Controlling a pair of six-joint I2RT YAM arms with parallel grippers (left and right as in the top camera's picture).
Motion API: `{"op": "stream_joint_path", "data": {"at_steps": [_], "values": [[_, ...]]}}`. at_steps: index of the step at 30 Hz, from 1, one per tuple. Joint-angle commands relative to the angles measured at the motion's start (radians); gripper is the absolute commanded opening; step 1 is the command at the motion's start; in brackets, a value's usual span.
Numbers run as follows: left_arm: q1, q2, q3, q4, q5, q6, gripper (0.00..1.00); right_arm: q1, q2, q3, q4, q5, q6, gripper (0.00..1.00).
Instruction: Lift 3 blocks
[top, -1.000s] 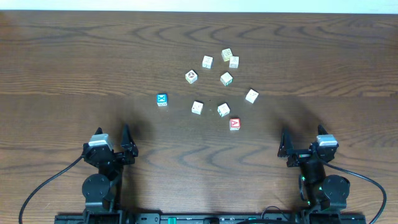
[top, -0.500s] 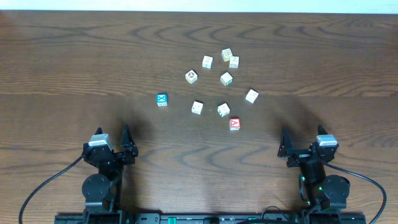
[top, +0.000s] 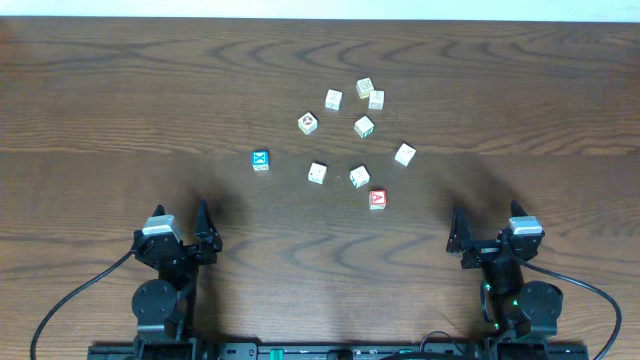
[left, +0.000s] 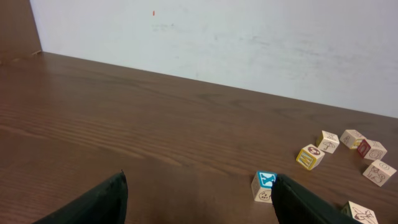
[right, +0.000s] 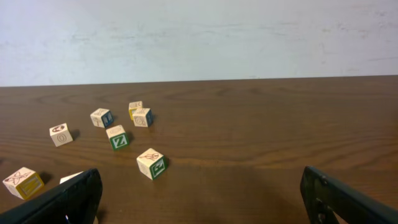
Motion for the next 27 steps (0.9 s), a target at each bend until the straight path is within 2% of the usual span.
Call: {"op": "stream_joint_path", "data": {"at_steps": [1, 27], "values": [[-0.003, 0.001, -0.013, -0.047, -0.010, -0.008, 0.74, -0.016, 0.000, -0.002, -0.004, 0.010, 0.009, 0.99], [-0.003, 0.013, -0.013, -0.047, -0.010, -0.009, 0.74, -0.016, 0.000, -0.002, -0.004, 0.010, 0.009, 0.99]]}}
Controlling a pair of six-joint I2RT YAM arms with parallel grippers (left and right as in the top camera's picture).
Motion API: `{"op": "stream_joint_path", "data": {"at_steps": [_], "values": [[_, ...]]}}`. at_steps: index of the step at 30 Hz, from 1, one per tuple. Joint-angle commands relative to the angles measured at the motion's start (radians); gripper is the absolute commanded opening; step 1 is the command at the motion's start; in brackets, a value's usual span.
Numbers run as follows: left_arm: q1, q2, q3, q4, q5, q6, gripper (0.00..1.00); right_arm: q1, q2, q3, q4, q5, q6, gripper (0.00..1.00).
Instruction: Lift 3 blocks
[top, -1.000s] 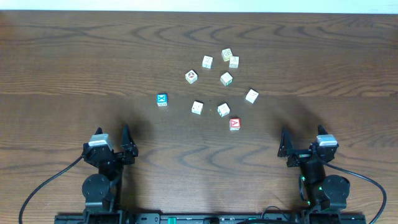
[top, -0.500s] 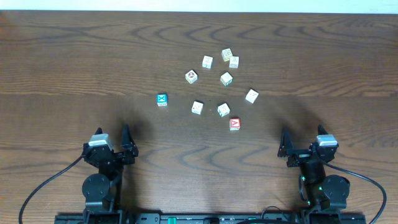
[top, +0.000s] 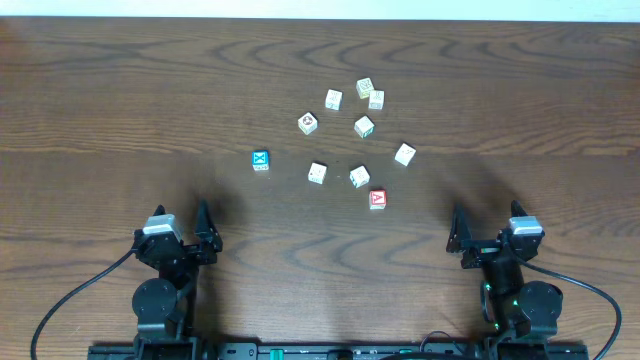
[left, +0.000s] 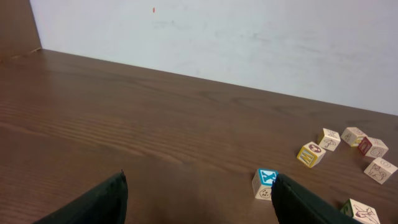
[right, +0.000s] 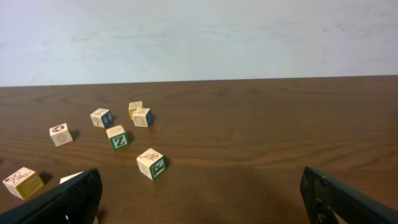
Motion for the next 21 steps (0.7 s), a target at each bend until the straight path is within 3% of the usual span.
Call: {"op": "stream_joint_path", "data": {"at_steps": [1, 21], "values": [[-0.003, 0.003, -0.013, -0.047, -0.010, -0.009, 0.75, -0.016, 0.000, -0.002, -0.004, 0.010, 0.009, 0.99], [-0.003, 0.003, -0.013, -0.047, -0.010, -0.009, 0.74, -0.016, 0.000, -0.002, -0.003, 0.010, 0.009, 0.99]]}}
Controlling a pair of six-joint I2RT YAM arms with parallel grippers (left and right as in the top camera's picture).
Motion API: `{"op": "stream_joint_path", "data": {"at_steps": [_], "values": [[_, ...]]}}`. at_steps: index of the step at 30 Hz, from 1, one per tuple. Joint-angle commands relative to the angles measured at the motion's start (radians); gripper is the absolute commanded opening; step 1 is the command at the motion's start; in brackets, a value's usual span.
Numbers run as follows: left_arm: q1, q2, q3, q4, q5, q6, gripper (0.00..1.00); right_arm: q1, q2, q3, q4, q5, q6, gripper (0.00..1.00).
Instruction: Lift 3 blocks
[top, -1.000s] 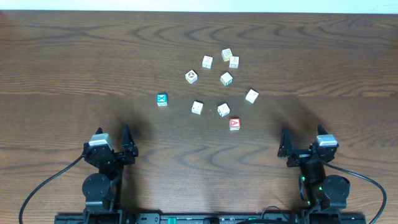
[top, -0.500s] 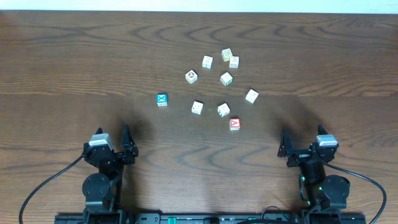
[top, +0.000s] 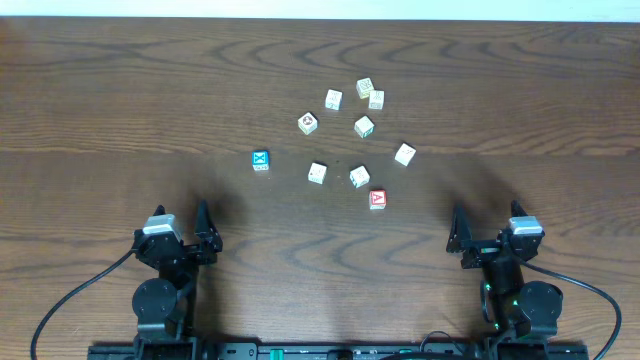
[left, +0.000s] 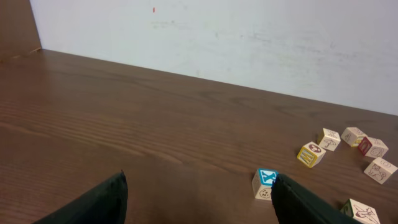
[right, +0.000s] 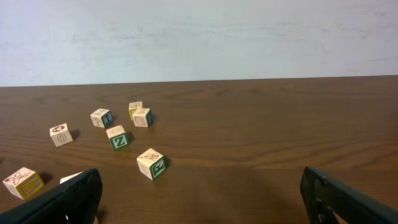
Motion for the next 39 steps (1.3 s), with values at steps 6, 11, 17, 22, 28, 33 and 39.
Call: {"op": "stream_joint_path", "data": {"at_steps": [6, 11, 17, 22, 28, 33, 39], "values": [[-0.003, 0.003, -0.013, -0.047, -0.010, -0.009, 0.74, -0.016, 0.000, -0.002, -0.004, 0.010, 0.009, 0.99], [-0.003, 0.003, -0.013, -0.047, -0.010, -0.009, 0.74, -0.016, 0.000, -0.002, -0.002, 0.004, 0.010, 0.99], [-0.003, 0.003, -0.013, -0.047, -0.010, -0.009, 0.74, -0.016, 0.000, -0.002, -0.001, -0.003, 0.010, 0.99], [-0.003, 0.003, -0.013, -0.047, -0.010, -0.009, 0.74, -0.016, 0.000, -0.001, 0.042, -0.181, -0.020, 0.99], [-0.003, 0.003, -0.013, -0.047, -0.010, -0.009, 0.74, -0.016, 0.004, 0.018, -0.003, -0.189, -0.044, 0.99], [-0.003, 0.003, -0.013, -0.047, -0.010, -0.009, 0.74, -0.016, 0.008, 0.044, -0.016, -0.188, -0.044, 0.99], [-0.003, 0.003, -0.013, -0.047, -0.010, -0.009, 0.74, -0.016, 0.110, 0.135, -0.041, -0.163, -0.087, 0.99]]}}
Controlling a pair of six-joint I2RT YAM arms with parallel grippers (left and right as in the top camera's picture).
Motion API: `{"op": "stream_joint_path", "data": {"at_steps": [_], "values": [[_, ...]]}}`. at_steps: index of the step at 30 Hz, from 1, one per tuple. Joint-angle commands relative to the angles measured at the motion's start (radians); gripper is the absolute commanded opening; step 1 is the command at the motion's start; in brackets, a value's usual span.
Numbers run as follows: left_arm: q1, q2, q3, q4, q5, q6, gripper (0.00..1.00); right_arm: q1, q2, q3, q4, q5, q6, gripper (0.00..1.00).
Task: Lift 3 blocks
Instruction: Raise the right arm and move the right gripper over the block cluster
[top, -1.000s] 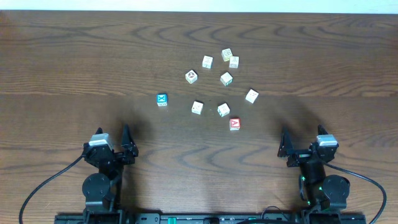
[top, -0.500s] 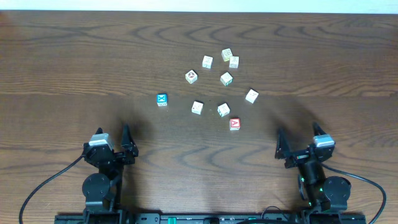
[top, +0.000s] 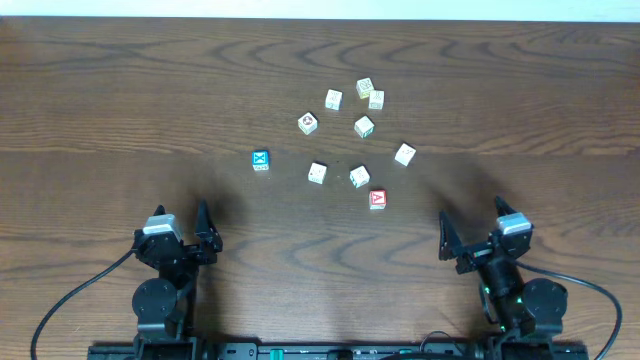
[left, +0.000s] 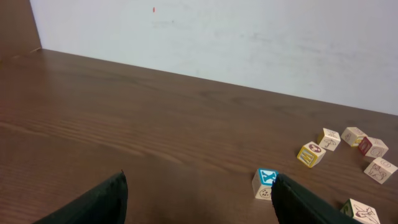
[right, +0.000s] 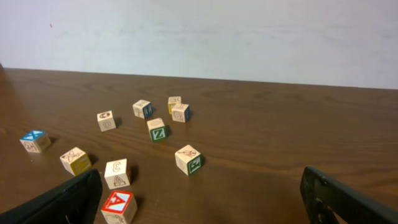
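Note:
Several small wooden letter blocks lie scattered mid-table. Among them are a blue-topped block (top: 260, 160) (left: 265, 183), a red A block (top: 377, 199) (right: 118, 206), a green Z block (right: 158, 129) and a block with a green face (right: 188, 160). My left gripper (top: 181, 216) (left: 199, 202) rests near the front edge, open and empty, with the blue block just ahead of its right finger. My right gripper (top: 470, 226) (right: 202, 199) is open and empty too, angled left toward the cluster, with the red block by its left finger (right: 71, 200).
The dark wooden table (top: 100, 90) runs back to a white wall (right: 199, 31). Both arm bases (top: 160, 300) stand at the front edge with cables trailing. More pale blocks (top: 333, 99) lie toward the back of the cluster.
My right gripper has turned to the left, toward the blocks; its view now takes in the red A block and the blue one. The left arm and all blocks are unmoved.
At all three earlier moments both grippers sat open at the front edge, facing straight ahead, and the blocks lay scattered untouched. Only now has the right gripper swung left to face the cluster. No block has changed place.

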Motion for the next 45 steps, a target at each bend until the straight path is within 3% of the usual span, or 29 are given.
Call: {"op": "stream_joint_path", "data": {"at_steps": [1, 8, 16, 24, 36, 41, 45], "values": [[-0.003, 0.002, -0.013, -0.047, -0.010, -0.008, 0.75, -0.016, 0.084, 0.091, -0.019, 0.007, -0.058, 0.99], [-0.003, 0.002, -0.013, -0.047, -0.010, -0.009, 0.75, -0.016, 0.407, 0.317, -0.108, 0.008, -0.068, 0.99], [-0.003, 0.002, -0.013, -0.047, -0.010, -0.009, 0.74, -0.014, 0.825, 0.749, -0.534, 0.016, -0.049, 0.99], [-0.003, 0.002, -0.013, -0.047, -0.010, -0.009, 0.74, -0.014, 1.091, 1.089, -0.861, -0.097, -0.023, 0.99], [-0.003, 0.002, -0.013, -0.047, -0.010, -0.009, 0.74, -0.001, 1.142, 1.107, -0.838, -0.177, -0.026, 0.99], [-0.003, 0.002, -0.013, -0.047, -0.010, -0.009, 0.74, 0.078, 1.180, 1.107, -0.828, 0.067, 0.123, 0.99], [-0.003, 0.002, -0.013, -0.047, -0.010, -0.009, 0.74, 0.136, 1.275, 1.107, -0.777, 0.123, 0.209, 0.99]]}}
